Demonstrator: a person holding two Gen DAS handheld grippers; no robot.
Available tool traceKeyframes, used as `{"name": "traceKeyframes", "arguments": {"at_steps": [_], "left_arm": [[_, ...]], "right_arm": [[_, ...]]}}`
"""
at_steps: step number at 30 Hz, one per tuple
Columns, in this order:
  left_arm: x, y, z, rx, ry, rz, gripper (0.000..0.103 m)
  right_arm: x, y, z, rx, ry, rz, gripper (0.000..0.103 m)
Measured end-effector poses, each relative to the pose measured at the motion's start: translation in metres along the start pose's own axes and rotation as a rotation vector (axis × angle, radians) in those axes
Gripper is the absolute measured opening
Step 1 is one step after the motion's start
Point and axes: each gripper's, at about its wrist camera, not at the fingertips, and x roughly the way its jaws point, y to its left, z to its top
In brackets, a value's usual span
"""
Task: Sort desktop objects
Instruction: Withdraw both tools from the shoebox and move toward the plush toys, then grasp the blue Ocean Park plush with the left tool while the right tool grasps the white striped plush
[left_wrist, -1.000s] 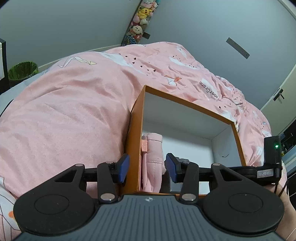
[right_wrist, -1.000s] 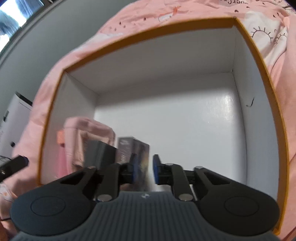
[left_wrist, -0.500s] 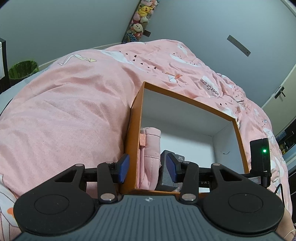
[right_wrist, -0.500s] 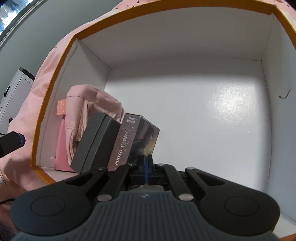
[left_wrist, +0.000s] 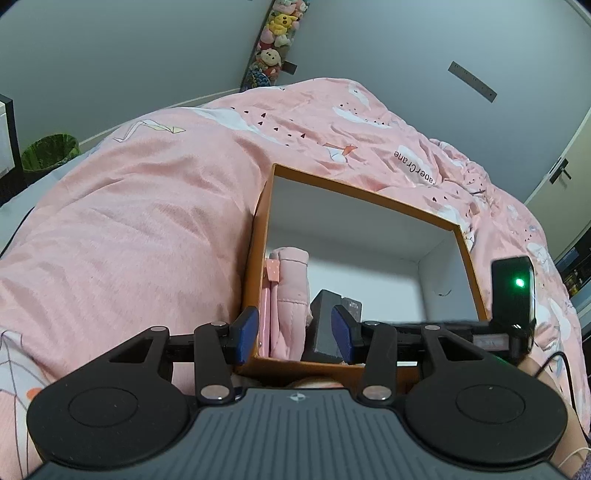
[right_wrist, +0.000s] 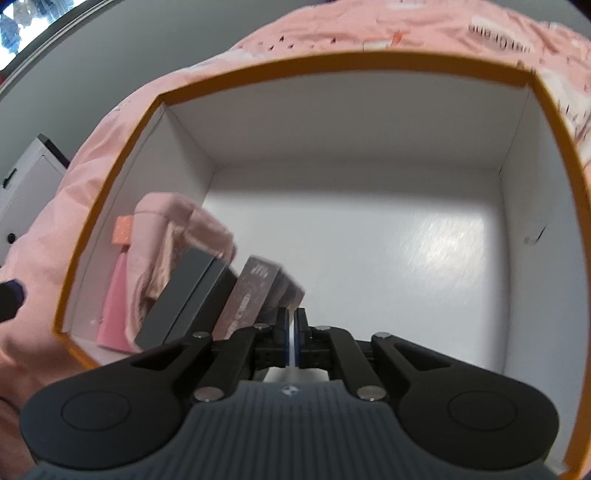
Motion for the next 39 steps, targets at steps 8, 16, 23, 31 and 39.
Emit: {"name": "traceKeyframes", "arguments": {"at_steps": [8, 16, 23, 31, 39], "left_arm": [[-0.008, -0.010, -0.002, 0.018, -0.005, 0.031, 0.050], [-0.007, -0.012, -0.004, 0.028, 0.017, 0.058, 0.050], [-0.013, -0.019, -0.006, 0.046, 0.005, 0.058, 0.050], [-0.031, -0.044, -0.009, 0.161, -0.035, 0.091, 0.050], [-0.024, -0.037, -0.004, 0.189, 0.184, 0.104, 0.050]], "right_arm": [[0.011, 0.013, 0.009, -0.075, 0.020, 0.016, 0.002], [-0.004, 0.009, 0.001, -0.068, 0.009, 0.041, 0.002], [-0.014, 0.008, -0.001, -0.073, -0.030, 0.030, 0.004], [-0.070, -0.002, -0.007, -0.085, -0.183, 0.118, 0.012], [-0.122, 0.019, -0.038, -0.159, -0.216, 0.291, 0.024]]}}
